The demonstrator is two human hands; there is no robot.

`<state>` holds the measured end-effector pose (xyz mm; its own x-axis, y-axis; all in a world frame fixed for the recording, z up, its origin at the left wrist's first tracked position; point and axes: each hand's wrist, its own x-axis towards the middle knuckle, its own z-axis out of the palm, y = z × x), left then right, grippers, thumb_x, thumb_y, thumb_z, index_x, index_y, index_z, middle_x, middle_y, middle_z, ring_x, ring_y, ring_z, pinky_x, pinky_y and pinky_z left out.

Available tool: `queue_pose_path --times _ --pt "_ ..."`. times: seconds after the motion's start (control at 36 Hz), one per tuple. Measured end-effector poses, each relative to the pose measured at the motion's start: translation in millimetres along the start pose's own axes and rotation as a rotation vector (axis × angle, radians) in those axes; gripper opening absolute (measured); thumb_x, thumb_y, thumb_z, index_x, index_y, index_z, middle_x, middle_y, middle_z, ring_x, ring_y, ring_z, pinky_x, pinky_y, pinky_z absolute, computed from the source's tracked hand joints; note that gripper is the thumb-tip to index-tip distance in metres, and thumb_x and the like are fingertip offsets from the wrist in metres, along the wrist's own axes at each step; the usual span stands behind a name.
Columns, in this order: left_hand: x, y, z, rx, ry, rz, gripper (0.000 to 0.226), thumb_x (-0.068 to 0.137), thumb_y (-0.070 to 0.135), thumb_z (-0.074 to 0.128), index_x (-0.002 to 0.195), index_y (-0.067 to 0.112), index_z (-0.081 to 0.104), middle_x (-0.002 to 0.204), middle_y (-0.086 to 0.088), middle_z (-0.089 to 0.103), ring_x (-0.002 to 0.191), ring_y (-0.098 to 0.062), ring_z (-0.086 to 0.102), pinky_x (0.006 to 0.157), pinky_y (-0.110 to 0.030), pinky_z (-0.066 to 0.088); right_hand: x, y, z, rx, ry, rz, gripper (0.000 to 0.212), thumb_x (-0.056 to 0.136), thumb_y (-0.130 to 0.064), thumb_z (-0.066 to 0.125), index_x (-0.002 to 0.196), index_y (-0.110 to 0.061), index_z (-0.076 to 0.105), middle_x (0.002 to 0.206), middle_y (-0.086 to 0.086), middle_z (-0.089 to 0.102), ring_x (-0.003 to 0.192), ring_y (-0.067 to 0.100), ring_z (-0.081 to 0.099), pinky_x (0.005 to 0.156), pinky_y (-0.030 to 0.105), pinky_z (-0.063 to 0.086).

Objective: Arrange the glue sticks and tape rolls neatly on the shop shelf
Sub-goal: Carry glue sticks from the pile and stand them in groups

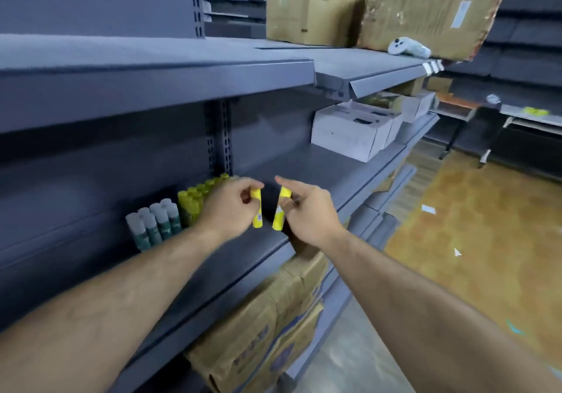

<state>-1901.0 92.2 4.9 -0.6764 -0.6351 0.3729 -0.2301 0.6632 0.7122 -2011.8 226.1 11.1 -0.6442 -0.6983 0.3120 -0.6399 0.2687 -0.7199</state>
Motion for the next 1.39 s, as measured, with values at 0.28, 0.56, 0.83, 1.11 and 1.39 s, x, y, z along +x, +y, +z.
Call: queue_pose_path --times 0.28,0.56,0.83,1.11,1.39 --pt "56.3 -44.0 -4.5 0.248 0.1 0.086 0.03 0.076 0.003 0.071 0.103 0.016 0.078 0.097 0.001 0.068 0.088 -0.021 0.064 0.073 -0.027 0.05 81.6 5.4 28.3 0.025 -0.157 -0.034 0.036 0.098 -0.016 0.054 0.13 -0.028 0.067 0.087 -0.009 0.069 0.076 0.011 0.063 0.074 0.022 0.053" --pt "61.2 -55.3 -3.0 0.417 0.107 0.002 0.016 0.079 0.01 0.07 0.094 0.017 0.071 0.091 -0.002 0.068 0.093 -0.023 0.059 0.075 -0.034 0.048 126.5 15.0 35.8 0.142 -0.249 -0.211 0.042 0.097 -0.013 0.056 0.135 -0.028 0.063 0.117 -0.014 0.068 0.103 -0.006 0.059 0.077 -0.007 0.035" --pt "59.5 -64.1 4.4 0.589 0.116 0.118 0.017 0.067 0.007 0.077 0.08 0.017 0.07 0.081 0.003 0.064 0.08 -0.027 0.057 0.07 -0.033 0.045 151.0 37.7 48.9 0.221 -0.333 -0.253 0.042 0.095 -0.013 0.063 0.134 -0.027 0.064 0.119 -0.006 0.071 0.105 0.004 0.063 0.075 -0.006 0.036" --pt "60.2 -54.8 7.1 0.642 0.081 0.066 0.011 0.076 0.009 0.075 0.074 0.018 0.069 0.084 0.005 0.063 0.087 -0.022 0.054 0.076 -0.033 0.047 163.2 40.7 59.8 0.247 -0.381 -0.322 0.041 0.098 -0.016 0.062 0.136 -0.031 0.062 0.105 -0.012 0.07 0.07 -0.017 0.058 0.064 0.001 0.041" --pt "61.5 -51.5 4.5 0.591 0.031 -0.014 0.014 0.083 0.006 0.068 0.075 0.018 0.072 0.088 0.005 0.064 0.092 -0.017 0.054 0.081 -0.029 0.047 165.0 43.0 72.0 0.143 -0.351 -0.337 0.022 0.094 -0.017 0.063 0.114 -0.023 0.056 0.078 -0.014 0.063 0.073 0.006 0.062 0.063 0.016 0.047"
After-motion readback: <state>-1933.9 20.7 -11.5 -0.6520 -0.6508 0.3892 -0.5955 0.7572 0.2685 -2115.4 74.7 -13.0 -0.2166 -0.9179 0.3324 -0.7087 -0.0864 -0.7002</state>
